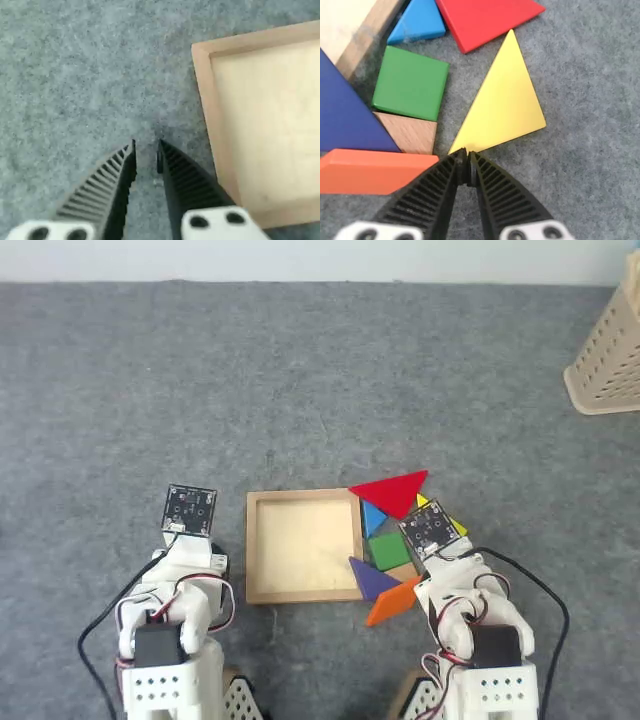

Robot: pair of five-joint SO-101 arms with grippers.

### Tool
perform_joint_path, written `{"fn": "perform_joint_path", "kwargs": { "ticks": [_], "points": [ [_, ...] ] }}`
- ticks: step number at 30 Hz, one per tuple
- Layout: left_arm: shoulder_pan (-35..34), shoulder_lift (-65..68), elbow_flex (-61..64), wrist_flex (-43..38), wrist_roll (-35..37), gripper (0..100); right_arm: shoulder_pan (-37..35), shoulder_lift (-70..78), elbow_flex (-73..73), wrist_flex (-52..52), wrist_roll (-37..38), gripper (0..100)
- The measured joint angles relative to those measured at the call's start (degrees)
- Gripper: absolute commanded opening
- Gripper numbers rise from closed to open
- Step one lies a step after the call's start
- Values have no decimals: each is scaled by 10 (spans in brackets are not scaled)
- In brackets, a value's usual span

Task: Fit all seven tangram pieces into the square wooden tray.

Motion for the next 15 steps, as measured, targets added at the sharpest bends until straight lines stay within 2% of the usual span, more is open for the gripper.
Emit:
{"fn": "perform_joint_path", "kwargs": {
  "ticks": [4,10,15],
  "points": [
    [0,0,0,0,0,71,0,0,0,-2,0,9],
    [0,0,0,0,0,71,2,0,0,-112,0,9],
    [0,0,0,0,0,71,78,-1,-38,-123,0,9]
  ]
}}
